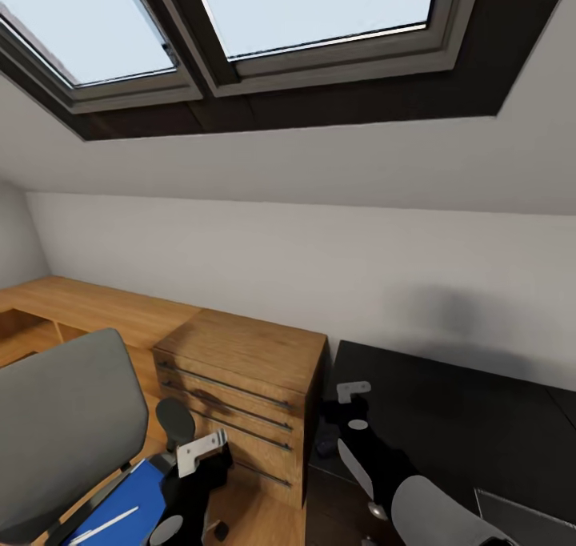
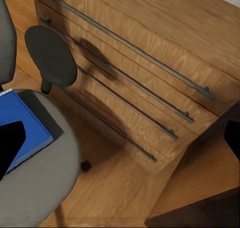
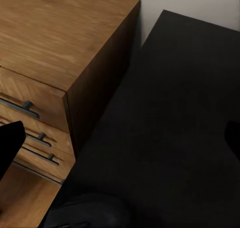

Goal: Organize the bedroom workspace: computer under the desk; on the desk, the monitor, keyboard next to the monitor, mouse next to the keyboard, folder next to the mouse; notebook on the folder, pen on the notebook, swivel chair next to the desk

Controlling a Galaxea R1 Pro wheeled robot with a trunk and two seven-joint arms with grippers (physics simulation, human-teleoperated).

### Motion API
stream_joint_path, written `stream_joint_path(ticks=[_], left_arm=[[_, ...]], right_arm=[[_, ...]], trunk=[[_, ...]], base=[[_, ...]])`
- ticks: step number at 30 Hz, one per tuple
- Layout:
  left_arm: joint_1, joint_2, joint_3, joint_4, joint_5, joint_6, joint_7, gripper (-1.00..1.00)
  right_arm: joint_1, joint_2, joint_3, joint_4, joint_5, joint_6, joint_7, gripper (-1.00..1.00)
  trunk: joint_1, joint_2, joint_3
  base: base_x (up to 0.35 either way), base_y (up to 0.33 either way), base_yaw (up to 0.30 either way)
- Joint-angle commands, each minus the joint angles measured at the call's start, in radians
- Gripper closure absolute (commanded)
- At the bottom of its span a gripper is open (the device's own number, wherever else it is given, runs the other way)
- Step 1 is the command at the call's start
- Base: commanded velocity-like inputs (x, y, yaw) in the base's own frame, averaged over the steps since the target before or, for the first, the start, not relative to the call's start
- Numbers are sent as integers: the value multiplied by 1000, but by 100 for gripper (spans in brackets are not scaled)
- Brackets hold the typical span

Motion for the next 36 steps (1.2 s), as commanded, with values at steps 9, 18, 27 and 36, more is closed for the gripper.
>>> stream_joint_path(ticks=[9, 18, 27, 36], left_arm=[[-1, 1, -1, -2, 86, 14, 7, -100], [-1, 1, -1, -2, 86, 13, 7, -100], [-1, 1, -7, -3, 86, 8, 8, -100], [-1, 1, -16, -3, 86, 7, 8, -100]], right_arm=[[-1, 3, 9, -5, -11, 8, -9, -100], [-1, -16, 9, -1, -5, 8, 21, -100], [-1, -19, 8, -8, -6, 184, 100, -100], [-1, -19, 8, -9, -1, 198, 149, -100]], trunk=[[35, -64, -30], [69, -127, -58], [104, -190, -86], [138, -253, -114]], base=[[0, 0, 110], [0, 0, 48], [0, 0, 0], [0, 0, 0]])
